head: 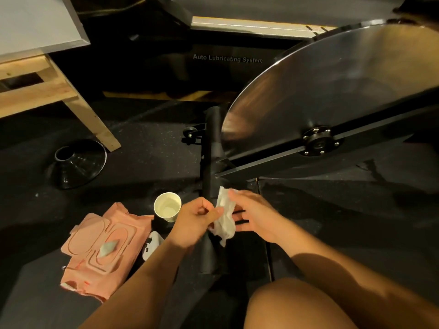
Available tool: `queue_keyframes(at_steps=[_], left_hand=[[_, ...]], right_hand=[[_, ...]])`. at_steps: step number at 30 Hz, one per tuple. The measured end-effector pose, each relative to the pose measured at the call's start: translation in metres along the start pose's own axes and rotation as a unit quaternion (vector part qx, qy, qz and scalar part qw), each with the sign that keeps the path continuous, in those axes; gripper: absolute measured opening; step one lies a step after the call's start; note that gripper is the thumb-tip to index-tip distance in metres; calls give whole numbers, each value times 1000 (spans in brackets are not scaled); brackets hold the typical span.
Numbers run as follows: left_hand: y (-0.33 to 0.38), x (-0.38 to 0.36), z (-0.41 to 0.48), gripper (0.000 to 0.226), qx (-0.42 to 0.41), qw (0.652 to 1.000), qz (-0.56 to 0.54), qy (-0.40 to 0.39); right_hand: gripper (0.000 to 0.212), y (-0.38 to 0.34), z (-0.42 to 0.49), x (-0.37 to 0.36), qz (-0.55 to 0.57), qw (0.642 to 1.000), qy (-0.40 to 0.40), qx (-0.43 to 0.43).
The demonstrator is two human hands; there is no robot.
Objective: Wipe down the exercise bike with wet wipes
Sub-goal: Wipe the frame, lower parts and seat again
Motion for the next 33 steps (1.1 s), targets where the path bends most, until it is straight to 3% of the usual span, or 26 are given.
queue_keyframes(at_steps=[3, 8, 10, 12, 18, 22, 26, 29, 33], left_hand=[[-2, 3, -1, 20, 12, 1000, -18, 8], [-3, -3, -11, 16, 5, 999, -23, -25], [-4, -6, -14, 16, 12, 999, -12, -35], [-5, -7, -15, 22, 18, 999, -5, -43], [-17, 0, -23, 19, 39, 998, 6, -48], [-28, 8, -26, 25, 80, 996, -46, -22], [-34, 17, -24, 35, 81, 997, -6, -5], [-30, 20, -28, 22, 49, 997, 50, 24], [-36, 25, -32, 7, 75, 973, 192, 99]], right_hand=[[33, 8, 3, -1, -92, 995, 25, 11], [23, 16, 4, 5, -28, 998, 52, 32], [37, 23, 3, -3, -31, 999, 18, 10], [56, 27, 0, -14, -112, 993, -25, 1], [52, 17, -2, -22, -66, 995, -70, 10], [47, 10, -1, -9, -105, 993, -21, 49], [40, 17, 2, 9, -27, 995, 96, 33], [27, 27, 0, 5, -16, 994, 106, 23], [51, 49, 5, 9, -161, 978, 131, 4]])
Point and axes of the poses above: each hand's wrist, its own z-axis towards the middle knuckle, its own x-axis out of the back of the hand, y = z × x, the point moved 7 cm from there along z, towards the middle knuckle, and after that the axes turned 8 degrees about z, right-handed, at the moved point
